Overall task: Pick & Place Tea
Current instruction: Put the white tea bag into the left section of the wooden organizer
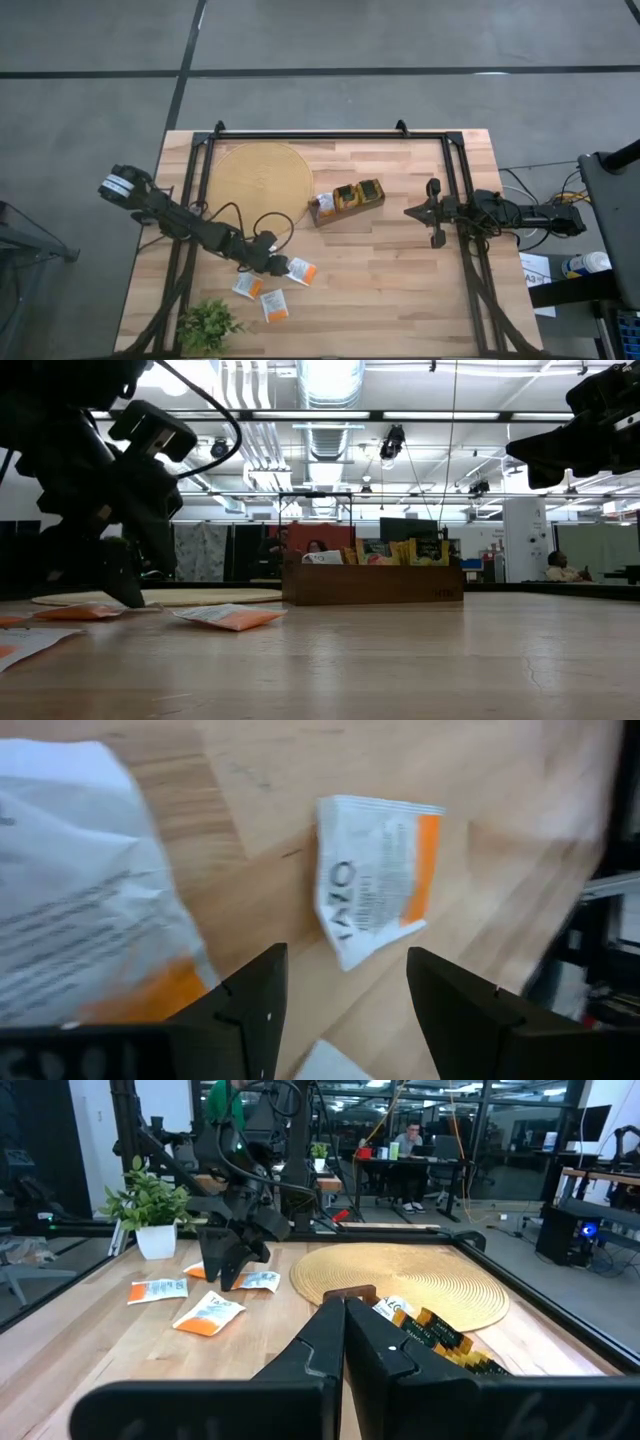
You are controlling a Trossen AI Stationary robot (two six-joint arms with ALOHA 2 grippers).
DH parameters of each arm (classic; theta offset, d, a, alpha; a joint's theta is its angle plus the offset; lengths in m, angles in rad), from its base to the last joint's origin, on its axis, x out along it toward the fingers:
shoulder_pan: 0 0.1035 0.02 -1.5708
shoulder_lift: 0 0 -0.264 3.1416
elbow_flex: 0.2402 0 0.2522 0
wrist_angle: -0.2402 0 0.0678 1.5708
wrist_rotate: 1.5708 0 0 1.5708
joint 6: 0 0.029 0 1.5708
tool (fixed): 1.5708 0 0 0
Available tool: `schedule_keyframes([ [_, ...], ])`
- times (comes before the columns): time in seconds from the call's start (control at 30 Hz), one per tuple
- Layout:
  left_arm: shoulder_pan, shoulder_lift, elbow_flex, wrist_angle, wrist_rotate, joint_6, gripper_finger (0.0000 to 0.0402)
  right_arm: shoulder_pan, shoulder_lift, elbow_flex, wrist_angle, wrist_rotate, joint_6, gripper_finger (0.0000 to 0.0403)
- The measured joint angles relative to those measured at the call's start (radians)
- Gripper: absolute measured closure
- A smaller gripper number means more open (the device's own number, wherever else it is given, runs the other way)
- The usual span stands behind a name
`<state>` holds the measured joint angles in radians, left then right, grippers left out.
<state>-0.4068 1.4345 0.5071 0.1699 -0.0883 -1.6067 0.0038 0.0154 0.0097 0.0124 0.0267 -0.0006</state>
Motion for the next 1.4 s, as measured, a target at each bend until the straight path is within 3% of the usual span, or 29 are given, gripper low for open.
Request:
schedule_keyframes([
  [1.0,0.0,0.111,0.043,0.066,0.0,-0.065,0.0208,0.0,0.0,0.0,0.0,0.0,0.0,0.0394],
  [1.23,0.0,0.113,0.043,0.074,0.003,-0.067,0.0241,0.0,0.0,0.0,0.0,0.0,0.0,0.0394],
  [1.4,0.0,0.113,0.043,0.074,0.016,-0.068,0.0298,0.0,0.0,0.0,0.0,0.0,0.0,0.0394],
])
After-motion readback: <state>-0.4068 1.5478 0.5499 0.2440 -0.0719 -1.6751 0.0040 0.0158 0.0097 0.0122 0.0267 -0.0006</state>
